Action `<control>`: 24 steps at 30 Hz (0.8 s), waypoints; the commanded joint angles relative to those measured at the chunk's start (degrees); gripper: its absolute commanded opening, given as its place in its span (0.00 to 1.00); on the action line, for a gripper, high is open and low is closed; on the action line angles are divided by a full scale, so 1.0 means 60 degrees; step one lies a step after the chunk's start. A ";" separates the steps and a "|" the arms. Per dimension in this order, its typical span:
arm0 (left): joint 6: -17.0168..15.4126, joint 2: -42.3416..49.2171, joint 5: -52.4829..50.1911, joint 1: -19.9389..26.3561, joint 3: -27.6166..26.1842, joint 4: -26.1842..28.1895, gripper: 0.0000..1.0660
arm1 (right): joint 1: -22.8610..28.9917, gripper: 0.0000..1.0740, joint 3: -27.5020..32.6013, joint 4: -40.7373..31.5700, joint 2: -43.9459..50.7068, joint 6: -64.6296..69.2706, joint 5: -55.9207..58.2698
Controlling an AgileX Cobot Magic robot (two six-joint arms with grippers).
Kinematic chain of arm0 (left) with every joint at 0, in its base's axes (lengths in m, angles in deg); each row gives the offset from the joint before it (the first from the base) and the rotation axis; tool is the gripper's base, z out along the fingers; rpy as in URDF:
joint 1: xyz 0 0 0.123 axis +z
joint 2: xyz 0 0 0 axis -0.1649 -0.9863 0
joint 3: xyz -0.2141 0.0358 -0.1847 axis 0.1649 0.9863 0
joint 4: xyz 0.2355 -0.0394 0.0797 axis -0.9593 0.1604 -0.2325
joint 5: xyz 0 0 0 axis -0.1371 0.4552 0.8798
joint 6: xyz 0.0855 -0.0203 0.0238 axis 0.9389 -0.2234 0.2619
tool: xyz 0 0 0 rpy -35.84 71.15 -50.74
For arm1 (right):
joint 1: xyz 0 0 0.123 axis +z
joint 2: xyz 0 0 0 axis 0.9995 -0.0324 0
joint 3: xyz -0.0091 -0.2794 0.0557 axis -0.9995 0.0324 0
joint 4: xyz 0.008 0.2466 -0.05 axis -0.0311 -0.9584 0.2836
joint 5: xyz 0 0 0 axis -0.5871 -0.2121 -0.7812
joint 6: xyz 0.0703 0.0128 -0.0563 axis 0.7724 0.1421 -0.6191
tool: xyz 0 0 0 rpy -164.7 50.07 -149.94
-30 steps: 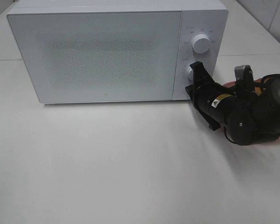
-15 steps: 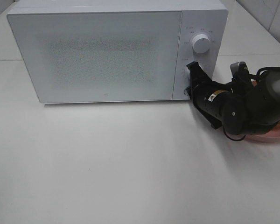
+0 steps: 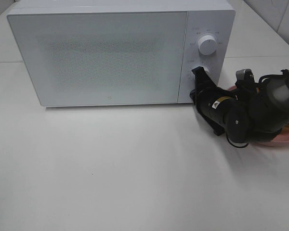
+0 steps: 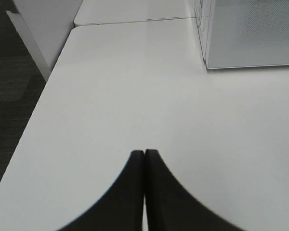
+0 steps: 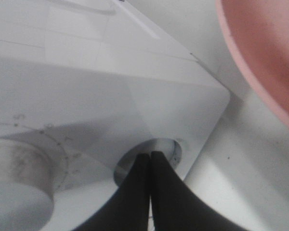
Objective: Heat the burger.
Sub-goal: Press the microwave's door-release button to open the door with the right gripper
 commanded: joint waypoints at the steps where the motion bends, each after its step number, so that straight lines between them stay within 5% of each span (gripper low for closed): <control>1: 0.0000 0.0210 -0.0124 -0.0029 0.0010 0.0038 0.00 | -0.0057 0.00 -0.0544 0.0067 0.0067 0.0029 -0.1146; 24: 0.0000 0.0210 -0.0124 -0.0029 0.0010 0.0038 0.00 | -0.0076 0.00 -0.0984 0.0124 0.0210 0.0038 -0.0898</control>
